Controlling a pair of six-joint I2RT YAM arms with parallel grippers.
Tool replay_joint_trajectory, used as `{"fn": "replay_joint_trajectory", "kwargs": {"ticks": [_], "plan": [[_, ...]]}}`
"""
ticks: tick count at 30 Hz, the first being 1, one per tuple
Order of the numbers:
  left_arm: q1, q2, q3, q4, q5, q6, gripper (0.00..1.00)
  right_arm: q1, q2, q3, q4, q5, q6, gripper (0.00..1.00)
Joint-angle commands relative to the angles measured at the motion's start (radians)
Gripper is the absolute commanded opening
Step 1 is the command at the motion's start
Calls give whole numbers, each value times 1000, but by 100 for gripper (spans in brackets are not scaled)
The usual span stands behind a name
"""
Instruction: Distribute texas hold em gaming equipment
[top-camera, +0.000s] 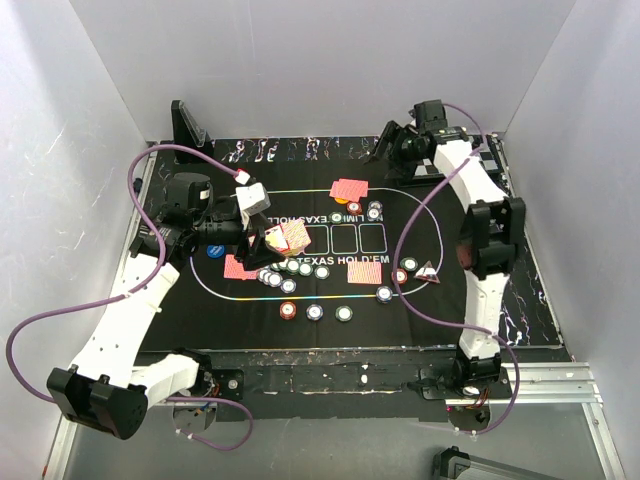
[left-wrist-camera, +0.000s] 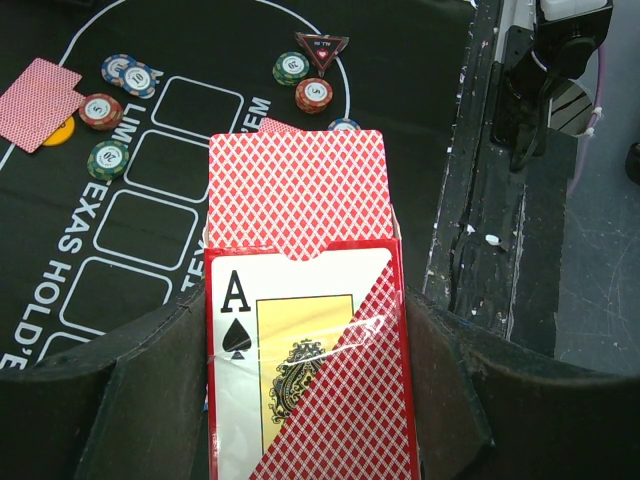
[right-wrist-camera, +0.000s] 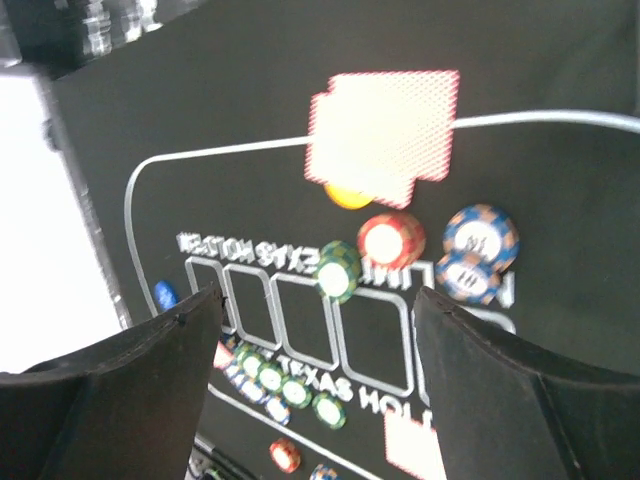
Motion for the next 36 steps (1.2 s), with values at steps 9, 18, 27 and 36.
{"fn": "replay_joint_trajectory", "kwargs": {"ticks": [9,18,27,36], "plan": [[6,-39,16,10,34,27,0,196,-611,-451,240,-430,115,88],[4,-15,23,5,28,42,0,377,-717,-628,384,-475,225,89],[5,-10,33,-7,11,59,0,485,-625,-637,527,-495,306,91],[5,1,42,-9,11,65,0,522,-573,-654,600,-514,350,91]]}}
